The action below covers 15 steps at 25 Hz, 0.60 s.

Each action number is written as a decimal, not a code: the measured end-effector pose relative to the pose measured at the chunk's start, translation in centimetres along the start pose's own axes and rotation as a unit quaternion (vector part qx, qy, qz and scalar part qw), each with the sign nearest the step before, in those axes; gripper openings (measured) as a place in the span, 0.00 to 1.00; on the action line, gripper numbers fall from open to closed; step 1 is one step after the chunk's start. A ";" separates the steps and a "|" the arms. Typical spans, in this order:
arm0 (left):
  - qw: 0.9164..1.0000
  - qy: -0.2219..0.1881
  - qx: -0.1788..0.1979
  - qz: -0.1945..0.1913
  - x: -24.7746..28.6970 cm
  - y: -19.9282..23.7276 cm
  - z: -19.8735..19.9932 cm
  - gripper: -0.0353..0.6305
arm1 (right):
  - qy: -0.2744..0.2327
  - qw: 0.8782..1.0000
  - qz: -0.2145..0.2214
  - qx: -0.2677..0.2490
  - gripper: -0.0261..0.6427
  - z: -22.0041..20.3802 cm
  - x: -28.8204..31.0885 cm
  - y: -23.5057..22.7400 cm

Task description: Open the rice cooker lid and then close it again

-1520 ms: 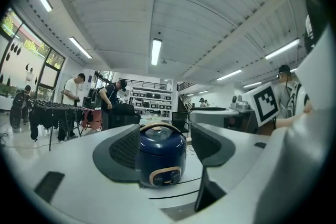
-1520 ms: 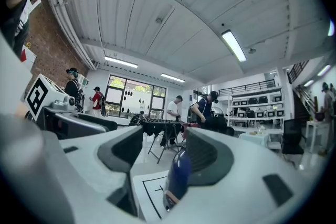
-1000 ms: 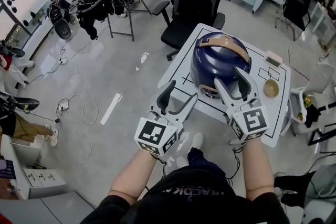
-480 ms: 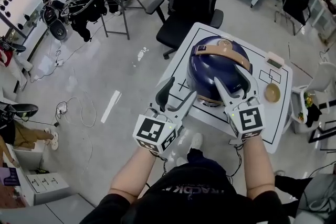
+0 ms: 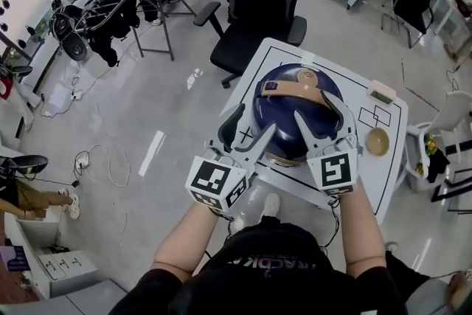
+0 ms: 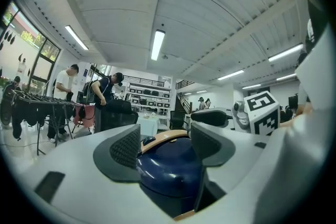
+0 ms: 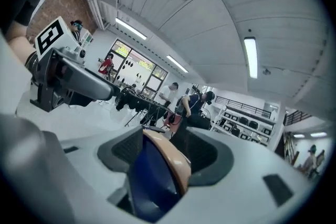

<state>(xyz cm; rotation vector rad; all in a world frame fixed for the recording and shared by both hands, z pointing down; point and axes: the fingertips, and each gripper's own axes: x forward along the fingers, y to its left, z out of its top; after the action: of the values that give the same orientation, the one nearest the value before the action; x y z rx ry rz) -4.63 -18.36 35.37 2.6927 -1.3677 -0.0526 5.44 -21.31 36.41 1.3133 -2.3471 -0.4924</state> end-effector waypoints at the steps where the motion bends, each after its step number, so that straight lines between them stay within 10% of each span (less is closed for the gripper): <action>1: 1.000 0.000 0.001 -0.001 0.6 0.0 0.1 0.49 | 0.004 1.000 -0.001 -0.009 0.40 -0.3 0.3 -0.2; 15: 1.000 0.003 0.002 0.003 5.8 1.8 0.1 0.49 | 0.074 0.988 0.032 -0.129 0.40 -3.8 3.8 -0.7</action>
<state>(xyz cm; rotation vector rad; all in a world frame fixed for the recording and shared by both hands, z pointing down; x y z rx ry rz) -2.63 -24.15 35.63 2.6906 -1.3759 -0.0417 6.00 -25.34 39.97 1.1124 -2.1157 -0.6317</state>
